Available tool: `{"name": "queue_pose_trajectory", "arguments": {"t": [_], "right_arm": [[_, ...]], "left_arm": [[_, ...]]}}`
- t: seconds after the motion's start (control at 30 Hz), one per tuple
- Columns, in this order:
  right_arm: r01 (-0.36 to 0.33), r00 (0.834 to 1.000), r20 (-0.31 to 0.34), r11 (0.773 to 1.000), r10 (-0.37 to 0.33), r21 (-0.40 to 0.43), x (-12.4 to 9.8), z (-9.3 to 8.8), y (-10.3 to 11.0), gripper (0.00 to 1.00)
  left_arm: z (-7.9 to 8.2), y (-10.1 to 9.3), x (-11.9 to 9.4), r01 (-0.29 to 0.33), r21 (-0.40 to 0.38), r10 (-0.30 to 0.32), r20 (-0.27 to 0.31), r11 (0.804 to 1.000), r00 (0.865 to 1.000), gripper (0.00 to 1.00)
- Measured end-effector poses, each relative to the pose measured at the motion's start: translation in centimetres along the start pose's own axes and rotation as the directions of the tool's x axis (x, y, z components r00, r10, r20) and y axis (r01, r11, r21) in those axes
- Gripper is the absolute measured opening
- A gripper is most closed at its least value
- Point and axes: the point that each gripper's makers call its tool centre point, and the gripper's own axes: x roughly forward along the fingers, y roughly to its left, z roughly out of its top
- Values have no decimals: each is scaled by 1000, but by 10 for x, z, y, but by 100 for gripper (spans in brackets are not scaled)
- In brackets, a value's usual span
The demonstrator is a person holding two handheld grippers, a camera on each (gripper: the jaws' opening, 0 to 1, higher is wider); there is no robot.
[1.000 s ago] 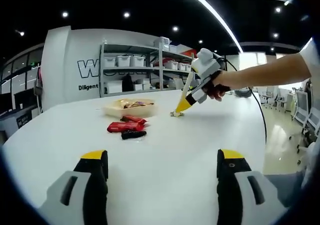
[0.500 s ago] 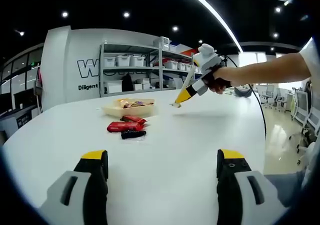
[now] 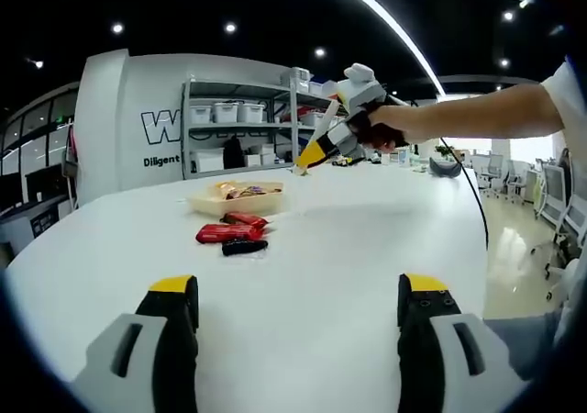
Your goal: Place the target food into the container with the food tongs after gripping and lifting it, then release it inside without dropping or visibly crushing the food.
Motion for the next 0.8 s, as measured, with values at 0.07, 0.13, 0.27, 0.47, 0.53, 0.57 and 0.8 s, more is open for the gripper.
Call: {"name": "queue_pose_trajectory", "arguments": {"t": [0.07,0.13,0.27,0.47,0.53,0.57,0.8], "right_arm": [[-4,1000,0,1000,4,-2,7,1,2,12],[0,1000,2,1000,0,-10,16,4,4,12],[16,999,-30,999,-17,-41,35,6,2,12],[21,998,-64,998,-24,-53,53,-1,2,13],[17,997,-70,999,-21,-47,61,-2,1,13],[19,997,-69,999,-22,-47,62,-1,1,13],[24,997,-78,998,-28,-52,69,-4,0,13]], "left_arm": [[0,0,0,2,3,-2,0,1000,1000,88],[0,0,0,2,5,-2,2,1000,1000,88],[1,-1,-1,5,6,-5,8,1000,1000,88],[2,-2,-1,9,7,-9,11,1000,1000,89],[2,-3,0,14,16,-14,11,1000,1000,89],[2,-4,-1,16,16,-16,12,1000,1000,89],[2,-4,0,21,20,-21,16,1000,1000,89]]}}
